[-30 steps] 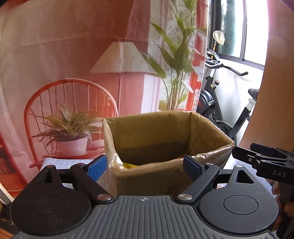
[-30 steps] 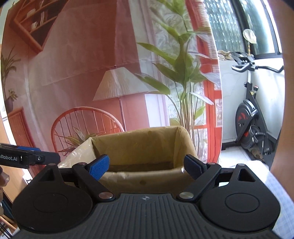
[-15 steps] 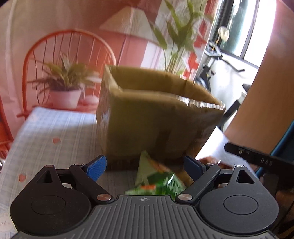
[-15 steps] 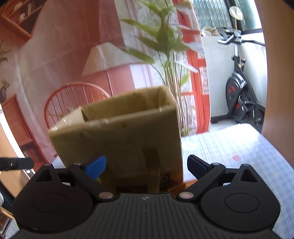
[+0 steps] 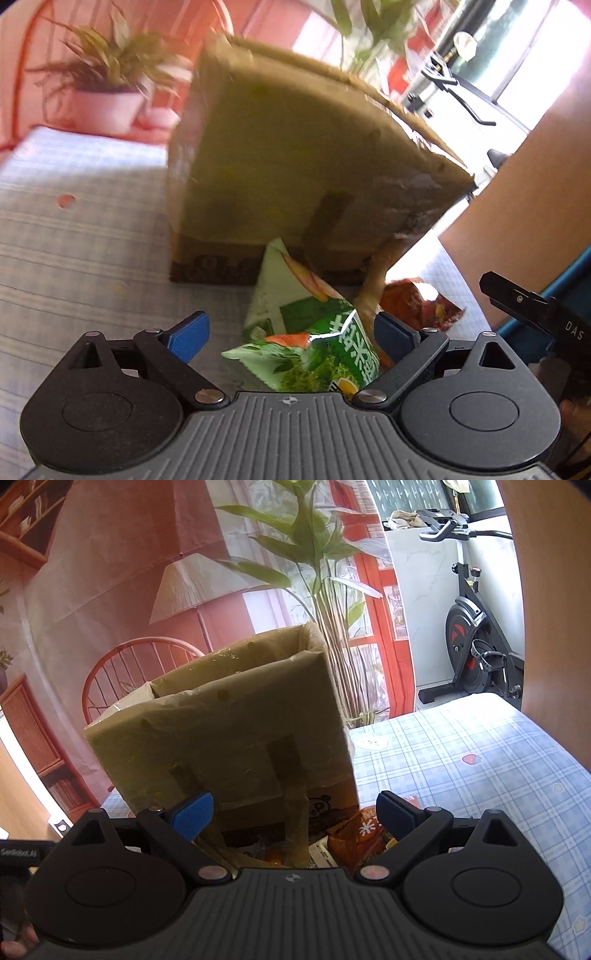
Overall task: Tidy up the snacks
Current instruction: 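Move the left tool to the green bag while the right tool reaches another orange bag, then close the left tool on the green bag while the right tool grasps the orange bag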
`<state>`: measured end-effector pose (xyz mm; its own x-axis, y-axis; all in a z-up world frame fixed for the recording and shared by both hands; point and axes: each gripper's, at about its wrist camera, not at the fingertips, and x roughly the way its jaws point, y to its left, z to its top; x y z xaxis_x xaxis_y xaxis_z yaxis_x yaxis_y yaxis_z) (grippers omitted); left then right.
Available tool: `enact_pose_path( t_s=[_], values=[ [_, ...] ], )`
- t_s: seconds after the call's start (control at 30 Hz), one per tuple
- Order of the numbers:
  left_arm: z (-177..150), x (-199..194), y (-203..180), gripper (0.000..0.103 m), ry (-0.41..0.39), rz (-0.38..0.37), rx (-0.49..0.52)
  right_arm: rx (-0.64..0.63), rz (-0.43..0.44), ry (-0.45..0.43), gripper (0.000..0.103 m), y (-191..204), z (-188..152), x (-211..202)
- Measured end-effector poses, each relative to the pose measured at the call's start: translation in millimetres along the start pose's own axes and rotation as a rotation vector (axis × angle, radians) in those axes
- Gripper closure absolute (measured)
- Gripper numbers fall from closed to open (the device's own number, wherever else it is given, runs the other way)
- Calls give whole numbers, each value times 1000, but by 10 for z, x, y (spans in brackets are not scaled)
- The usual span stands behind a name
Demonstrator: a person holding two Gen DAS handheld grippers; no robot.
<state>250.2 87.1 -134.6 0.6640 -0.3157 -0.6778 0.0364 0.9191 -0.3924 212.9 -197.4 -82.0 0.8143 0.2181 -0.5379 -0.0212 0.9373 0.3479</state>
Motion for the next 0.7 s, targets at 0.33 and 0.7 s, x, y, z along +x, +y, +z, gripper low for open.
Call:
enact_pose_path(
  t_s=[0.33,0.7],
  values=[
    [-202,152,-23,6,50,-15,-39,24,-10,13,6,-88,-42,9],
    [-264,299,-84,4,60,19,-35,32,-22,21,6,-137,-81,15]
  ],
)
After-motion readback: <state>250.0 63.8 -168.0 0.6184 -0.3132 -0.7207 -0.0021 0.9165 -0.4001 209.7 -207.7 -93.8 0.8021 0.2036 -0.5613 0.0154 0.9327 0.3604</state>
